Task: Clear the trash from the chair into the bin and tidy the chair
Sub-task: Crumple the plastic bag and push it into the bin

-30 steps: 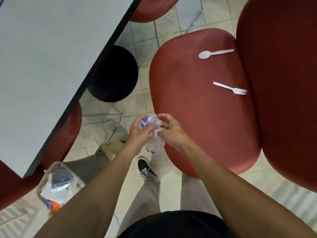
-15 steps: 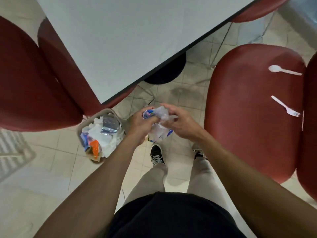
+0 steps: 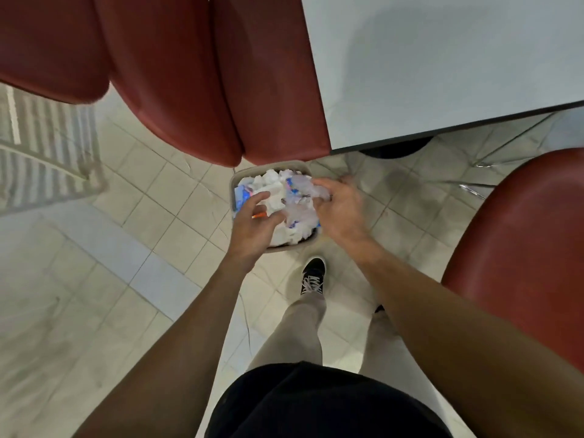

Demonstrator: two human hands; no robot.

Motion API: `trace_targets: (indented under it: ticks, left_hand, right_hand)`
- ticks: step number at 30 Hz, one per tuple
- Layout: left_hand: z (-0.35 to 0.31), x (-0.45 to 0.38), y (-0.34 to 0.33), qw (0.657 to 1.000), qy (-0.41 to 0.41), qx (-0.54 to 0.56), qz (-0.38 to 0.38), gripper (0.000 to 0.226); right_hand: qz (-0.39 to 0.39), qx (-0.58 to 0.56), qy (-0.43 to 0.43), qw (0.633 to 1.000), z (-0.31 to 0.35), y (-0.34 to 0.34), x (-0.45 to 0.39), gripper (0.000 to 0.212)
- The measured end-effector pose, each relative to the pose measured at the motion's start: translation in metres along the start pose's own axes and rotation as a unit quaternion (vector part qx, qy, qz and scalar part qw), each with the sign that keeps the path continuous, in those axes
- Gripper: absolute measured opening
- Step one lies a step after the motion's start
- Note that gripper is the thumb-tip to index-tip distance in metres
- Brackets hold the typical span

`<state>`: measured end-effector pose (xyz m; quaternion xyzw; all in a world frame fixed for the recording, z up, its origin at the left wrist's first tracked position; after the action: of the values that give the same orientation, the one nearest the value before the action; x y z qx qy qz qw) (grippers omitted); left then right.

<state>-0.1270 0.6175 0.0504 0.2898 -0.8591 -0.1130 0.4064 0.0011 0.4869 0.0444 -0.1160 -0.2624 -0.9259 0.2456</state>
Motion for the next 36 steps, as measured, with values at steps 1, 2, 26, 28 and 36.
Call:
trace_targets:
  ticks: [1, 2, 26, 28, 36]
  left_hand:
    - [0.0, 0.001, 0.004, 1.0, -0.009, -0.002, -0.003, 0.042]
    - [0.004, 0.0, 0.007, 1.0, -0.012, -0.006, -0.004, 0.039]
    - [0.005, 0.003, 0.01, 0.998, -0.057, -0.031, 0.008, 0.025]
    - [-0.011, 0.007, 0.007, 0.996, -0.074, -0.038, 0.01, 0.025]
    - [-0.058, 0.025, -0.015, 0.987, -0.142, -0.07, 0.021, 0.024]
  right_hand:
    - [-0.002, 0.03, 0.02, 0.999, 0.004, -0.005, -0.001, 0.041]
    - [0.008, 0.057, 0.037, 0.998, 0.007, -0.014, -0.001, 0.041]
    - [0.105, 0.187, 0.016, 0.977, -0.005, -0.055, 0.017, 0.044]
    - [0.065, 0.138, 0.025, 0.988, 0.005, -0.041, 0.019, 0.041]
    - [0.016, 0.131, 0.022, 0.991, 0.011, 0.008, 0.026, 0.044]
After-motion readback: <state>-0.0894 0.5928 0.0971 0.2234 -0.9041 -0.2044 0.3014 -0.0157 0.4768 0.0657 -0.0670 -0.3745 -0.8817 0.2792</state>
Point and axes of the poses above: each hand's wrist, its own x-axis away from the middle knuckle, its own y-axis out of the back of the hand, z = x × y, the point moved 6 cm from there along -x, towards the middle knuckle, and after that the axes turned 11 degrees about -x, right-handed, at the moved point
